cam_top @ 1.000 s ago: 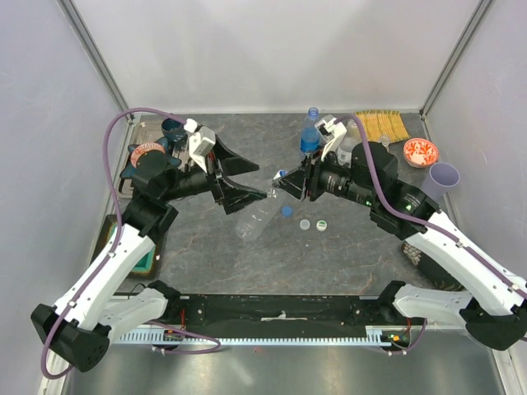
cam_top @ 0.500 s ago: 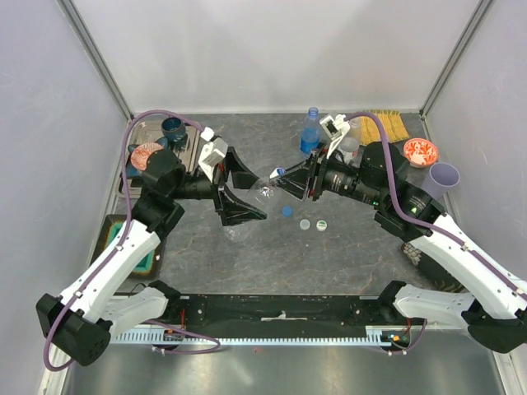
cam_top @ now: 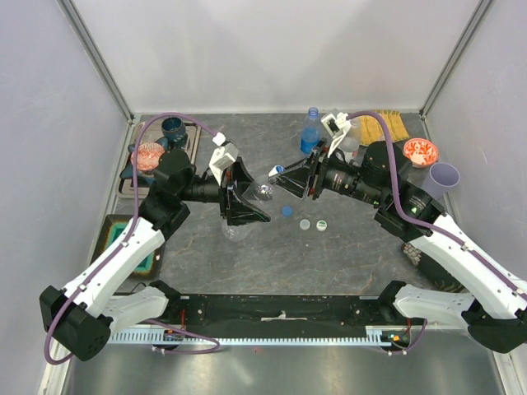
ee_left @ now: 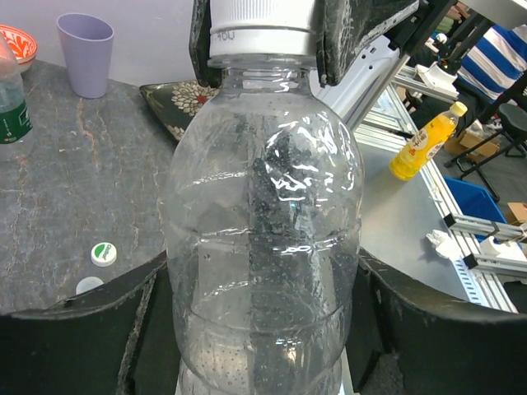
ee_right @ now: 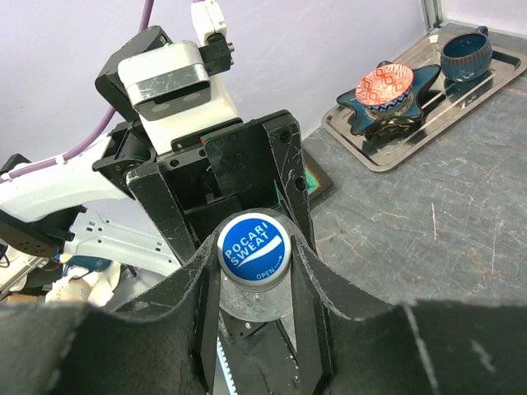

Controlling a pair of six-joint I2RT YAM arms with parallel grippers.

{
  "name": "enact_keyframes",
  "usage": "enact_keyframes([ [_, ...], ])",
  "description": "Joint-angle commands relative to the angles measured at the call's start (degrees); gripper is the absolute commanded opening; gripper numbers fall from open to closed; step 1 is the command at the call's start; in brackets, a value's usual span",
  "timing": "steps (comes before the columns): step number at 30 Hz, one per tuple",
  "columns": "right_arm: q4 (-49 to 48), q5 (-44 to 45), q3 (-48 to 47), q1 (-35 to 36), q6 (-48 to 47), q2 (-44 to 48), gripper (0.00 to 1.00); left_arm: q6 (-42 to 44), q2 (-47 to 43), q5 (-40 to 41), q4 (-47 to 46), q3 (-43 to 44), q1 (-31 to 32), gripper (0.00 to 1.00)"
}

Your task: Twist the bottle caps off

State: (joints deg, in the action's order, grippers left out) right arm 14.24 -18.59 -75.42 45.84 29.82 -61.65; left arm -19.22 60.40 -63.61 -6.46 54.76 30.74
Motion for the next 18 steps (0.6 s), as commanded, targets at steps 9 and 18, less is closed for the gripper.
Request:
enact_keyframes([
  [9,1.83,3.89,-4.47,-0.23,-1.08,0.21,0.59,6.20,-1.51,7.00,1.80,-1.32,0.90,0.47],
  [18,3.95,21.12,-7.90,-0.14,2.16,0.39,0.80,14.55,-5.82,34.05,2.68,-3.52,6.68,0.45],
])
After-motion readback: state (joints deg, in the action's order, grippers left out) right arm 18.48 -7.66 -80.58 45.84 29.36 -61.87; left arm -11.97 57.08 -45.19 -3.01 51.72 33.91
